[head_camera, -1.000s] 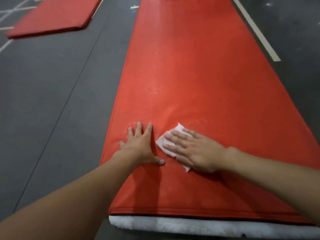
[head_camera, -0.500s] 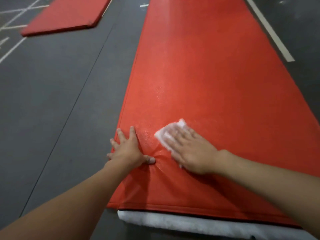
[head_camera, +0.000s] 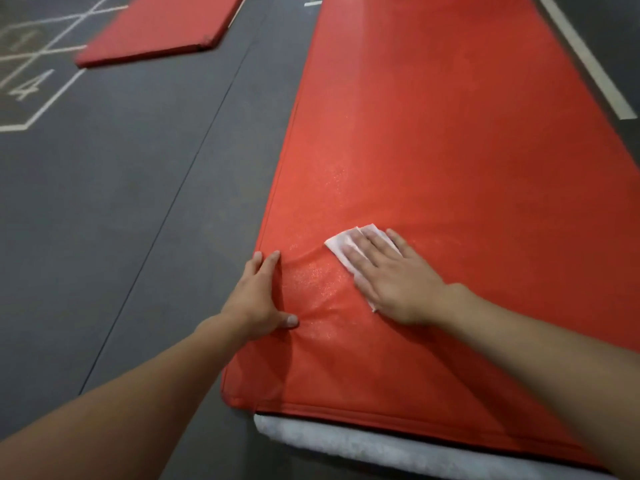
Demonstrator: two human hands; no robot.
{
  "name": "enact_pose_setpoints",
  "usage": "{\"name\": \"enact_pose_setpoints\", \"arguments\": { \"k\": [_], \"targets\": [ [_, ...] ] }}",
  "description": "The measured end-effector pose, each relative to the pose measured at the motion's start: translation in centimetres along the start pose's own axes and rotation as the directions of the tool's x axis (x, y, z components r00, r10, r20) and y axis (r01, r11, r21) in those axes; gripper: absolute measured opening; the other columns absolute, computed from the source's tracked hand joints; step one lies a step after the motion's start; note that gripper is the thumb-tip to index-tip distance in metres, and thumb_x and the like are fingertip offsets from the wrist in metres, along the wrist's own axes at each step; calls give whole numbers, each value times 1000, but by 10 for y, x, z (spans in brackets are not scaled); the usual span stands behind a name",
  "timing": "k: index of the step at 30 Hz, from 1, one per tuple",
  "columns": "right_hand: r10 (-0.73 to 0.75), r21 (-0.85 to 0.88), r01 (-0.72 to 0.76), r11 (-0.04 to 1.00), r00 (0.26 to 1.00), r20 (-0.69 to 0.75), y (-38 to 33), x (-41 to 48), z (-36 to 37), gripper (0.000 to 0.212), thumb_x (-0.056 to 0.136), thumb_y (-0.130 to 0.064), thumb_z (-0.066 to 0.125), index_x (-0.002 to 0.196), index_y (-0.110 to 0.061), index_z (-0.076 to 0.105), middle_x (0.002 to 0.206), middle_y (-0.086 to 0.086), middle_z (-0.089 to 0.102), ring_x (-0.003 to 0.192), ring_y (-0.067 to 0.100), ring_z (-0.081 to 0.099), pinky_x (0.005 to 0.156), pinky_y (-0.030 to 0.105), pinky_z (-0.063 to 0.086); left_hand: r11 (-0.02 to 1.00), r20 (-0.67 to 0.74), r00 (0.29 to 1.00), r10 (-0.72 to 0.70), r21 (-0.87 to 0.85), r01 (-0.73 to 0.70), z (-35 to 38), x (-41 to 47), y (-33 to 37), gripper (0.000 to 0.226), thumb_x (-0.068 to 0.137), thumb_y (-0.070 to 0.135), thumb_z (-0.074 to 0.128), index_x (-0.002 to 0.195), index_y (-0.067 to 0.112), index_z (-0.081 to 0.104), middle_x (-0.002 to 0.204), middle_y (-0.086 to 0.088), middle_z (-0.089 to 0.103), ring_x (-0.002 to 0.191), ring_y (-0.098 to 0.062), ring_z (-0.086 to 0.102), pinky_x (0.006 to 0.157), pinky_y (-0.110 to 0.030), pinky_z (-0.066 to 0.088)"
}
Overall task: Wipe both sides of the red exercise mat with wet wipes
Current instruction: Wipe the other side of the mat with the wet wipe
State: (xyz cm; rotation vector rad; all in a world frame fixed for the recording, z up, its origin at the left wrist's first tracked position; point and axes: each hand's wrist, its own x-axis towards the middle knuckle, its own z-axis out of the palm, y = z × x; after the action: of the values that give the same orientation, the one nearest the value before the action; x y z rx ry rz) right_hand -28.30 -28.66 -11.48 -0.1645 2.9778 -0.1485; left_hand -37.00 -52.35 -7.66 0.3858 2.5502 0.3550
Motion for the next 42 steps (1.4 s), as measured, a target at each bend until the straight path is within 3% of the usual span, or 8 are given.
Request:
{"name": "enact_pose_setpoints", "arguments": {
  "k": [5, 9, 13, 18, 22, 26, 31, 42],
  "targets": [
    [-314, -15, 315, 949, 948, 52, -26, -4, 9, 61, 102, -48, 3, 158, -25, -4, 166, 4, -10, 151, 22, -16, 120, 42, -16, 972, -72, 972, -222, -100, 214, 9, -7, 4, 123, 58, 32, 94, 150, 4, 16, 151, -19, 20, 137, -34, 37, 113, -41, 33],
    [-22, 21, 22, 1000, 1000, 1, -20, 12, 0, 60, 105, -45, 8, 157, -21, -10, 166, 5, -11, 150, 24, -20, 121, 45, -14, 958, -109, 954, -279, 39, 285, 11, -11, 11, 112, 63, 47, 88, 146, 9, 23, 143, -13, 33, 132, -36, 39, 107, -49, 35],
    [-378, -8, 379, 925, 924, 62, -54, -1, 12, 63, 102, -47, 4, 159, -20, 3, 166, 6, -4, 152, 25, -11, 122, 47, -8, 950, -104, 947, -305, 32, 310, 12, -9, 12, 105, 65, 46, 87, 143, 13, 26, 140, -11, 35, 131, -36, 38, 106, -48, 34],
    [-87, -11, 87, 996, 996, -17, -37, 25, 3, 61, 105, -44, 10, 158, -21, -8, 166, 5, -10, 151, 24, -18, 121, 45, -13, 950, -102, 947, -303, 45, 309, 11, -8, 11, 108, 63, 48, 88, 144, 13, 25, 141, -10, 35, 133, -34, 37, 105, -48, 35],
    [-397, 2, 398, 918, 915, 78, -52, 23, 8, 59, 105, -45, 12, 158, -24, -4, 166, 0, -8, 151, 20, -15, 121, 42, -13, 951, -98, 950, -297, 55, 303, 11, -7, 12, 113, 65, 47, 87, 148, 12, 19, 146, -9, 31, 135, -33, 34, 106, -47, 34],
    [-139, 4, 139, 990, 990, 7, -39, 45, -1, 60, 105, -45, 11, 158, -25, -8, 166, 0, -12, 151, 20, -18, 121, 44, -11, 950, -84, 952, -294, 80, 301, 11, -5, 12, 126, 66, 49, 86, 154, 9, 6, 151, -9, 24, 138, -33, 31, 108, -47, 33],
    [-403, 22, 402, 915, 914, 38, -51, 46, 5, 58, 106, -42, 15, 158, -27, -4, 166, -5, -7, 152, 14, -12, 122, 41, -12, 957, -95, 956, -277, 66, 283, 12, -5, 9, 125, 65, 49, 86, 153, 9, 8, 151, -6, 25, 137, -32, 31, 106, -47, 34],
    [-228, 69, 226, 972, 974, 15, -49, 88, -12, 58, 106, -41, 17, 159, -26, -2, 166, -4, -5, 152, 12, -11, 122, 40, -11, 961, -106, 958, -265, 49, 272, 15, -3, 6, 123, 61, 50, 88, 151, 9, 13, 146, -6, 29, 134, -32, 33, 104, -48, 35]
  ]
}}
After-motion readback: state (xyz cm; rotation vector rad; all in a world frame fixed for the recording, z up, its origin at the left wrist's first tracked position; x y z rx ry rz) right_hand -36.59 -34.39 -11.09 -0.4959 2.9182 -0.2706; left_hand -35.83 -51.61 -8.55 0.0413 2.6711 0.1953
